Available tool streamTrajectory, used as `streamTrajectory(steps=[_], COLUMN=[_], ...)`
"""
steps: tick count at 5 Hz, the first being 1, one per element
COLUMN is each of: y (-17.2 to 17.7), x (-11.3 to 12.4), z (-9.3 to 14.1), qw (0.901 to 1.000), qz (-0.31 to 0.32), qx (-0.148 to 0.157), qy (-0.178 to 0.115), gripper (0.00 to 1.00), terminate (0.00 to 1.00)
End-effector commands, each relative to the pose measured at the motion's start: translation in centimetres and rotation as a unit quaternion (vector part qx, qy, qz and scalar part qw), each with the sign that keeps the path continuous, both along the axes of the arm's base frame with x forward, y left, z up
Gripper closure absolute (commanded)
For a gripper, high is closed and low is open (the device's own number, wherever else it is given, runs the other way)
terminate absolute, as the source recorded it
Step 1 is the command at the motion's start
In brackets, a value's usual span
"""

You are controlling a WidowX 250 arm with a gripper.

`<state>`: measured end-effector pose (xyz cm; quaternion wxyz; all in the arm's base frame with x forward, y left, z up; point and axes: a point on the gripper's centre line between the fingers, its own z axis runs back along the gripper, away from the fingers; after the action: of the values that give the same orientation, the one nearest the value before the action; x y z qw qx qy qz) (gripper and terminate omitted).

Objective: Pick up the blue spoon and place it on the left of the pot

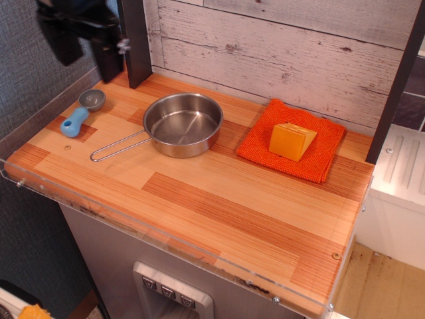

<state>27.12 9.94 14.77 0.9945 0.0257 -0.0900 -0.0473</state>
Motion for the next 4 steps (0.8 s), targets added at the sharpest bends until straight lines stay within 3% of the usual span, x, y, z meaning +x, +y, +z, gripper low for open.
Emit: streamTrajectory(steps=[1,2,3,4], y=[-4.9,-6.1,-6.8,-6.8], x=[-1.4,-1.3,-2.2,-2.2], z=[-2.1,-3.0,-3.8,-3.8], qw=[0.9992,0.9982,0.9982,0.9982], qz=[-0.003,-0.024,-0.01,-0.01], qx=[-0.04,-0.055,-0.051,-0.051], qy=[0.004,0.006,0.031,0.031], gripper=[0.0,0.0,0.0,0.0], terminate=[0.0,0.0,0.0,0.0])
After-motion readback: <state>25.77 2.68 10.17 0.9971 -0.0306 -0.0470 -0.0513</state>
